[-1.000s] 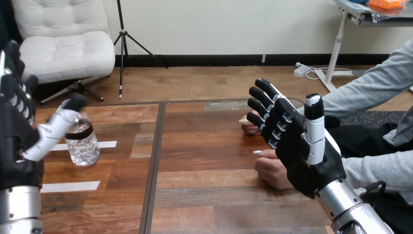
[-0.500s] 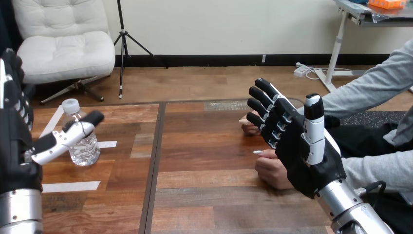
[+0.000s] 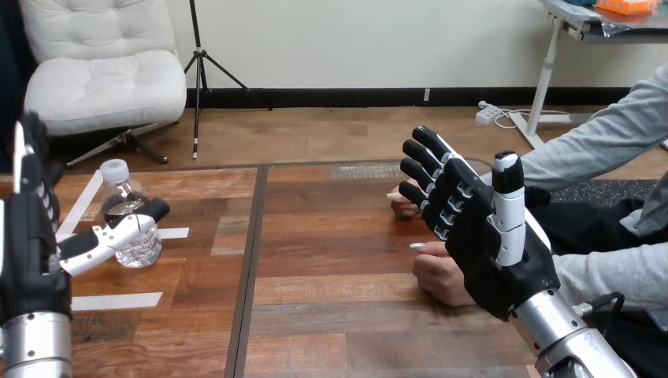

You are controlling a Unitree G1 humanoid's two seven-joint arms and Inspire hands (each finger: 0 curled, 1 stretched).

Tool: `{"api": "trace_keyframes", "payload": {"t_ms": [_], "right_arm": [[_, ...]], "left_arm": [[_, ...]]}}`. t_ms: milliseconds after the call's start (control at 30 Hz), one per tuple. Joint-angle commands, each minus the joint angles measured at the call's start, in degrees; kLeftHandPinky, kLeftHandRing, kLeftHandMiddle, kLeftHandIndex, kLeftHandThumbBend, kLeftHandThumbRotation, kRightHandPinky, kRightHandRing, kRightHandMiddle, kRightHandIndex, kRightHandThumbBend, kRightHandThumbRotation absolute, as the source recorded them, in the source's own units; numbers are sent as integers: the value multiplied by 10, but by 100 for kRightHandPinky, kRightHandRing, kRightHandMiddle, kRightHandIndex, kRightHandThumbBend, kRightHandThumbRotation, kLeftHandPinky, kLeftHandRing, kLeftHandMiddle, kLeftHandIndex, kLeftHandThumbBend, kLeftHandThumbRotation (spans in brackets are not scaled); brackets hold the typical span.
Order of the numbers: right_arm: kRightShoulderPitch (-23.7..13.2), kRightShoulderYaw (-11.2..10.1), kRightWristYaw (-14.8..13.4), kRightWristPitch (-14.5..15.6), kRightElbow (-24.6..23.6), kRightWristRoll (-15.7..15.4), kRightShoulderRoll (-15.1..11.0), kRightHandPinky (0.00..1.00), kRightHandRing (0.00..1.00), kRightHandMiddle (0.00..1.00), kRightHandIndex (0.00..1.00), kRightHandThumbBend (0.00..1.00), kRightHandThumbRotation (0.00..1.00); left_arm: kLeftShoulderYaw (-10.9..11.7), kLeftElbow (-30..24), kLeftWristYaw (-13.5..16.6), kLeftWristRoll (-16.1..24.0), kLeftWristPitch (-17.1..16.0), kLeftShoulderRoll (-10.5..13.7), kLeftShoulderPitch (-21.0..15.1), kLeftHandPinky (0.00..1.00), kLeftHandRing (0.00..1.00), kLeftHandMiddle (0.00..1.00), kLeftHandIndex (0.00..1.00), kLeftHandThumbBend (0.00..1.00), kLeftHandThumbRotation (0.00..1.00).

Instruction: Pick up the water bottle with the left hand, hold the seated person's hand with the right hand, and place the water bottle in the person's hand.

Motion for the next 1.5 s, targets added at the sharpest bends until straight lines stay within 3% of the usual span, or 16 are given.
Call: {"api": "trace_keyframes", "payload": {"t_ms": [0,833,1233,1467], "right_arm": [[-35,-2,2,-11,-11,3,7,100,100,98,97,95,100],[-37,-2,4,-11,-10,2,5,100,99,97,96,95,100],[-37,-3,6,-12,-12,3,5,100,99,97,96,95,100],[-36,-3,4,-12,-14,1,4,100,99,97,96,95,100]], "left_arm": [[-16,36,12,15,6,26,-59,94,100,100,100,100,0],[-58,181,100,103,28,64,-138,85,93,99,100,100,0],[-76,237,104,99,61,75,-173,90,98,100,100,99,2],[-84,279,106,96,60,83,-196,92,100,100,100,97,6]]}}
